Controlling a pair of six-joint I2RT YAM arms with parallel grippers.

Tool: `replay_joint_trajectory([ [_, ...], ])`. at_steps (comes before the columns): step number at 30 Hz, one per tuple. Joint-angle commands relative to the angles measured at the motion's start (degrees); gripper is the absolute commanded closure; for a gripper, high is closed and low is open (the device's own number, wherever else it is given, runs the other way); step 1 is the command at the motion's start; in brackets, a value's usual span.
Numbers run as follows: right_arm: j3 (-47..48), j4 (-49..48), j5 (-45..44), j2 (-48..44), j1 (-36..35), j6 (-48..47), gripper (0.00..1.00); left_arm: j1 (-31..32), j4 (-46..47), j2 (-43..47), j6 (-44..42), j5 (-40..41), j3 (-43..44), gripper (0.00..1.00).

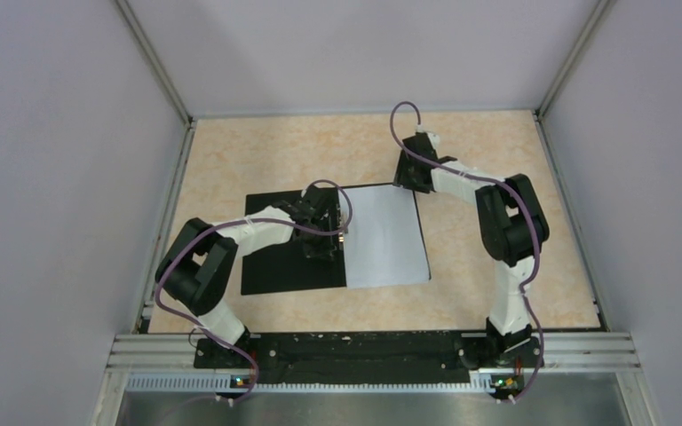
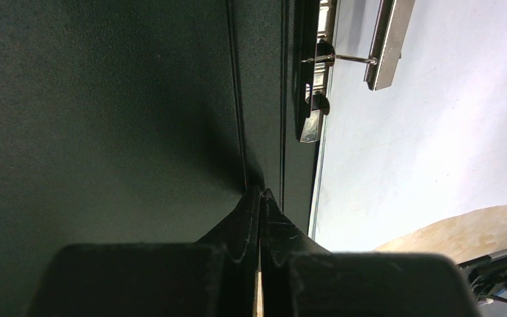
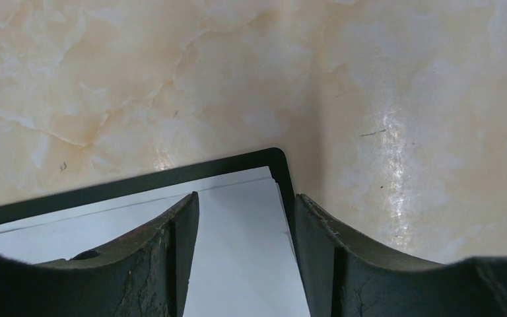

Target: Put the files into the folder

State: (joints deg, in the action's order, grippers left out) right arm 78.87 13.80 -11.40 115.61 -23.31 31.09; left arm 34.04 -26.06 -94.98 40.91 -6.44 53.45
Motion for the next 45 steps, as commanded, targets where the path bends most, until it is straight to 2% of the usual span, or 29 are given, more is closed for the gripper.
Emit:
replay_joint_trajectory([
  [1, 2.74, 2.37, -2.28, -2.38, 0.43, 0.09, 0.42, -0.82, -1.97, -0.11, -1.98, 4.29, -2.19, 1.00],
  [5, -0.11, 5.90, -0.82, -7.41, 0.77, 0.98, 0.36, -0.77, -1.84, -0.15, -2.11, 3.70, -2.04, 1.00],
  [9, -12.28, 6.23, 2.09, -17.48, -1.41, 1.83, 0.29, -0.76, -1.64, 0.46, -2.02, 3.13, -2.06, 1.00],
  [13, -23.68, 8.11, 0.62, -30.54, -7.69, 4.44, 0.28, -0.75, -1.48, 0.96, -1.96, 2.64, -1.73, 1.00],
  [17, -31.93, 11.52, -0.83, -40.43, -16.06, 10.97, 0.43, -0.81, -1.35, 1.04, -1.84, 2.24, -1.48, 1.00],
  [20, -34.60, 15.05, -2.59, -43.62, -22.76, 17.05, 0.67, -0.80, -1.32, 0.58, -1.85, 1.81, -1.08, 1.00],
  [22, -35.76, 16.32, -4.17, -44.16, -27.89, 20.83, 0.82, -0.75, -1.19, 0.35, -1.88, 1.70, -1.07, 1.00],
  [23, -36.39, 16.36, -4.29, -44.17, -29.67, 22.57, 0.87, -0.76, -1.23, 0.32, -1.83, 1.68, -1.07, 1.00],
  [27, -37.56, 14.12, -3.18, -41.14, -35.08, 26.70, 0.99, -0.81, -1.20, 0.16, -1.74, 1.65, -1.15, 1.00],
  [33, -37.92, 11.10, -1.50, -36.60, -39.74, 29.26, 1.00, -0.82, -1.10, 0.39, -1.77, 1.59, -1.48, 1.00],
  [45, -37.21, 7.66, -3.59, -30.63, -40.39, 29.47, 1.00, -0.89, -1.27, 0.69, -1.67, 1.80, -1.95, 1.00],
])
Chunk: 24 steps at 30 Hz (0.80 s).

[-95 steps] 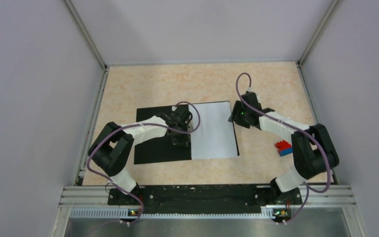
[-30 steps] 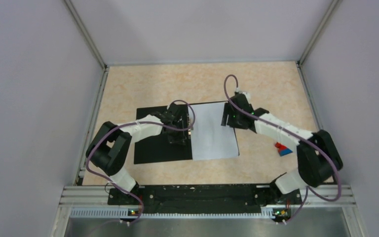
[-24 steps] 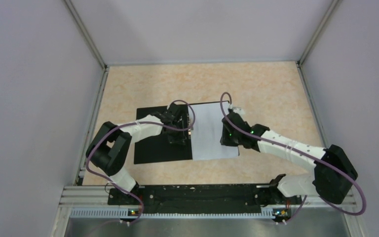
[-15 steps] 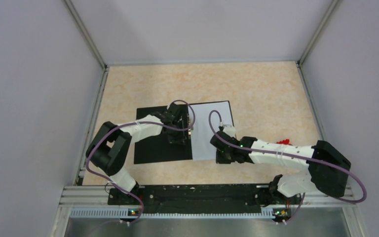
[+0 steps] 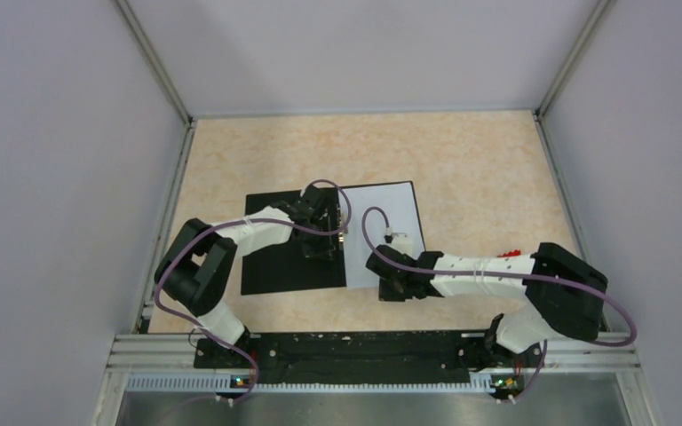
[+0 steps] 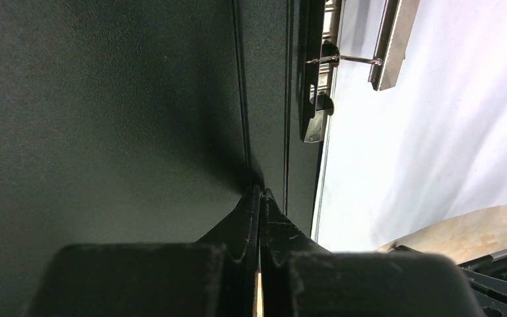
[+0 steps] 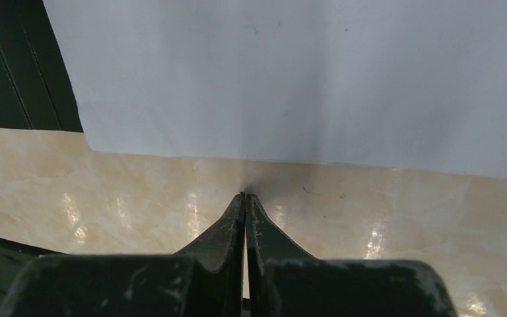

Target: Put the files into the folder

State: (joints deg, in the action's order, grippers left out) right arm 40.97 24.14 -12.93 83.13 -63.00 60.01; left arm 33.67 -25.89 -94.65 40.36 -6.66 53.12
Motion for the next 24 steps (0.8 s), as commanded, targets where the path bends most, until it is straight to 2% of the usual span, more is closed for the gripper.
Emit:
replay_joint_trajectory([
  [1, 0.78, -2.88, -2.25, 2.15, -0.65, 0.59, 1.00, -0.52, -1.44, 0.41, -1.12, 2.17, -1.62, 1.00],
  [24, 3.48, -3.22, -6.02, 6.32, 1.54, -2.60, 1.00, -0.73, -1.32, 0.59, -1.15, 2.12, -2.36, 1.00],
])
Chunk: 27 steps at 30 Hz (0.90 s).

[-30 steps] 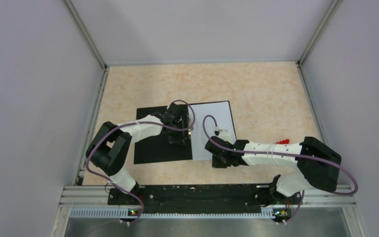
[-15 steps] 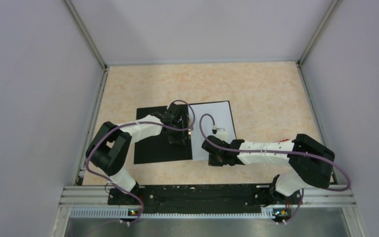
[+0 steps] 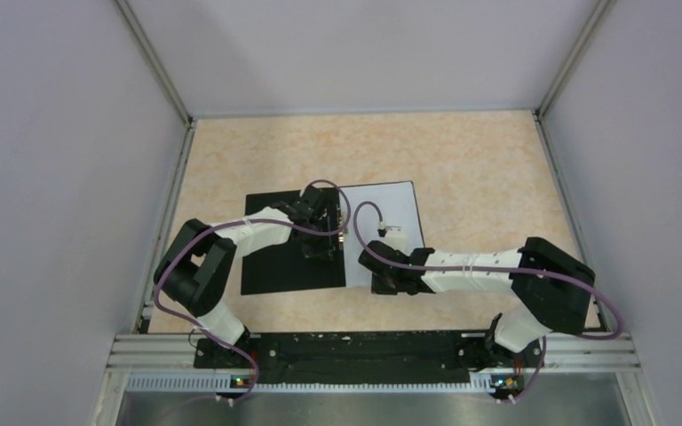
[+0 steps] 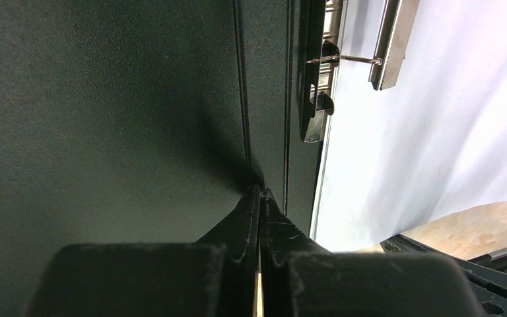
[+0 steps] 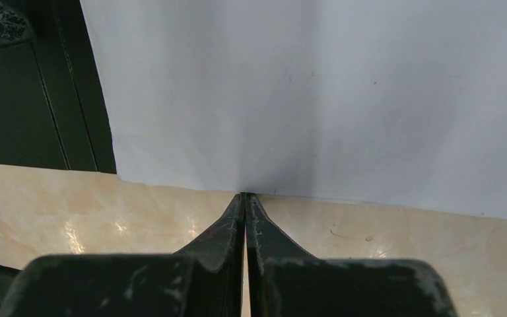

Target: Put the files into the folder

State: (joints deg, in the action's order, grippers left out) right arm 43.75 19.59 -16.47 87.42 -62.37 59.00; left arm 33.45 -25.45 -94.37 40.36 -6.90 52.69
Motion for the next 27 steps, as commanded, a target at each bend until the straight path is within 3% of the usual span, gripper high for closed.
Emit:
replay_joint_trajectory([
  [1, 0.72, 1.35, -2.52, 2.11, 1.05, -1.81, 1.00, -0.49, -1.76, 0.29, -1.09, 2.34, -1.97, 1.00],
  [17, 1.49, 1.34, -1.14, 2.06, 1.73, -4.58, 1.00, -0.70, -1.62, 0.13, -1.38, 2.23, -2.07, 1.00],
  [24, 3.73, 3.39, 1.43, -1.81, 0.90, -7.44, 0.78, -0.90, -2.60, 0.11, -1.89, 2.46, -0.40, 1.00],
  [27, 4.98, 4.92, 2.29, -4.46, 0.79, -8.20, 0.75, -1.06, -3.38, -0.06, -2.32, 2.53, 1.48, 1.00],
])
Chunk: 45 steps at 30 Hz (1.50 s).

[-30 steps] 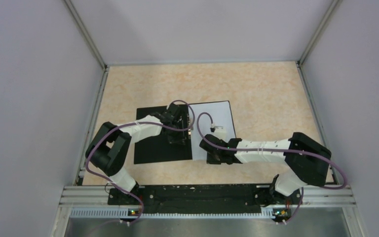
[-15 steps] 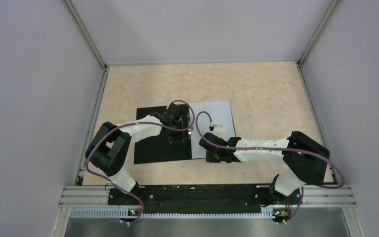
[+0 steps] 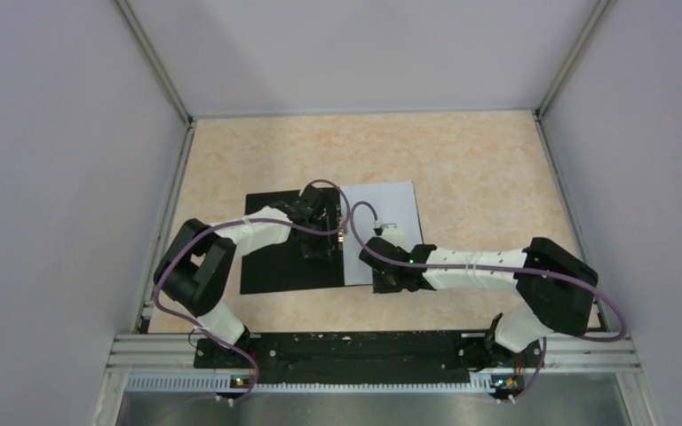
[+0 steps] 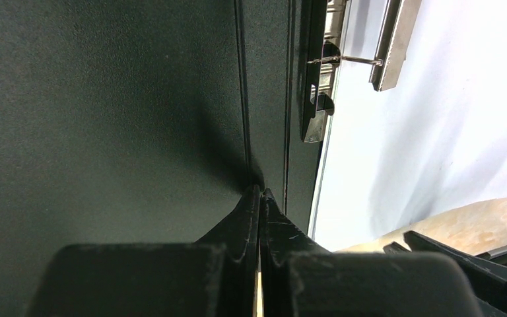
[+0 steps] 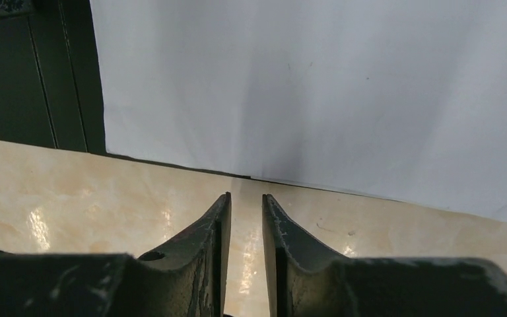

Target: Put the files into the folder

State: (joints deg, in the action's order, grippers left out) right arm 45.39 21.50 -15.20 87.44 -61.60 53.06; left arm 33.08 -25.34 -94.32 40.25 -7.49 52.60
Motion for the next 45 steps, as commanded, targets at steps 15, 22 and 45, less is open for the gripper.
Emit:
replay_joint_trajectory([
  [15, 16.01, 3.80, 0.72, -4.84, 19.41, -15.06, 0.66, -2.95, -9.38, -3.24, -4.86, 5.89, 15.94, 1.00],
  [22, 20.91, 0.62, 2.75, 5.05, 29.12, -16.86, 0.66, -7.64, -10.01, -9.45, -5.78, 4.50, 23.39, 1.00],
  [45, 33.42, -0.25, 11.37, 17.88, 23.55, -16.47, 0.66, -10.88, -12.27, -25.99, -5.58, -2.61, 39.44, 0.99],
])
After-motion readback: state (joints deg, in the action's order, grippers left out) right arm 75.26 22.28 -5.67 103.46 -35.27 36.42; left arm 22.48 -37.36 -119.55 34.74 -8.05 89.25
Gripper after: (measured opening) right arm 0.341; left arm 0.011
